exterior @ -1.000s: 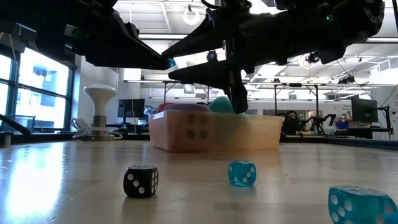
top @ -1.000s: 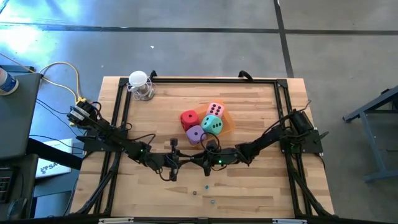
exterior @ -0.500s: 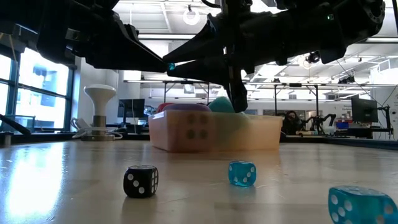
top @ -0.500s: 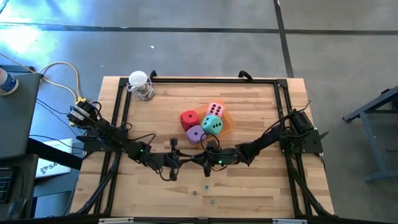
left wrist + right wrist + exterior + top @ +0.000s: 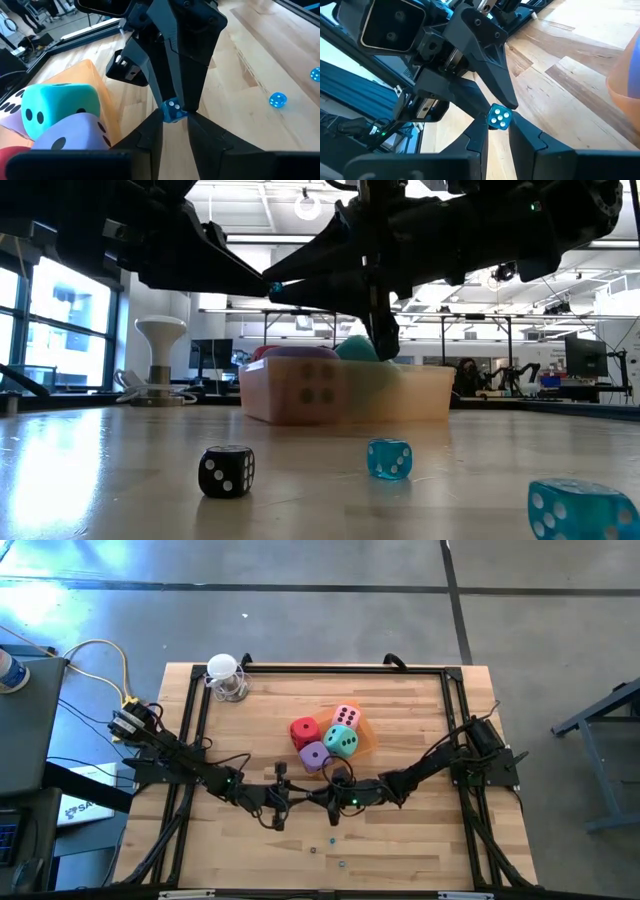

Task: Pick & Place Dice
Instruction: Put the small blue dice into the orange bin

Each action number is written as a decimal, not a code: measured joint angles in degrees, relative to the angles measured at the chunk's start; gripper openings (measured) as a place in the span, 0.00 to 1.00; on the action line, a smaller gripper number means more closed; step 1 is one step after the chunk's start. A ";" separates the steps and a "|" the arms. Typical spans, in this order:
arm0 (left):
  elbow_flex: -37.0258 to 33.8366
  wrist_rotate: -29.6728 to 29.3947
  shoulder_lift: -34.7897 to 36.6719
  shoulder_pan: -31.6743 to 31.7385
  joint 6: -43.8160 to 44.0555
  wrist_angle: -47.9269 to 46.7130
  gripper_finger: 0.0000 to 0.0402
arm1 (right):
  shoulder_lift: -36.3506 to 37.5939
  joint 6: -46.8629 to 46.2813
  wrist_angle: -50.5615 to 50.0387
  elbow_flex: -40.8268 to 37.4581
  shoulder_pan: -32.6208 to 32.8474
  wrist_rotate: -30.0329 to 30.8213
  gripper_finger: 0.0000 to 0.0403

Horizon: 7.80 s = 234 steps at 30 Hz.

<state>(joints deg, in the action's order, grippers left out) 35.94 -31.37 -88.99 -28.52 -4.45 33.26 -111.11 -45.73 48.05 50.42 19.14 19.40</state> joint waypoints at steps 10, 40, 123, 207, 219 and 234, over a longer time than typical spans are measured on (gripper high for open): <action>0.00 0.39 0.00 -0.04 0.20 0.23 0.39 | 0.00 1.02 0.13 0.01 -0.02 0.07 0.10; 0.00 3.14 0.00 -3.60 7.80 -2.07 0.50 | 22.06 -10.16 -58.87 0.03 4.66 31.80 0.10; -0.07 3.52 0.02 -2.14 13.49 -4.99 0.50 | -0.85 32.37 -22.80 -0.01 13.69 -4.98 0.44; -0.07 3.52 0.02 -2.14 13.45 -5.00 0.50 | -6.11 38.46 -13.57 -0.01 10.32 -14.14 0.36; -0.07 3.52 0.02 -2.14 13.44 -5.12 0.50 | -7.45 39.82 -10.44 0.03 9.67 -15.24 0.36; -0.07 3.52 0.00 -2.14 13.44 -5.36 0.50 | -7.45 39.92 -10.79 0.03 9.57 -15.06 0.09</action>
<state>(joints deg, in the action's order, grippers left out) 35.88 -27.86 -88.99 -30.65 8.99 27.90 -118.56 -5.81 37.26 50.46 28.70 4.34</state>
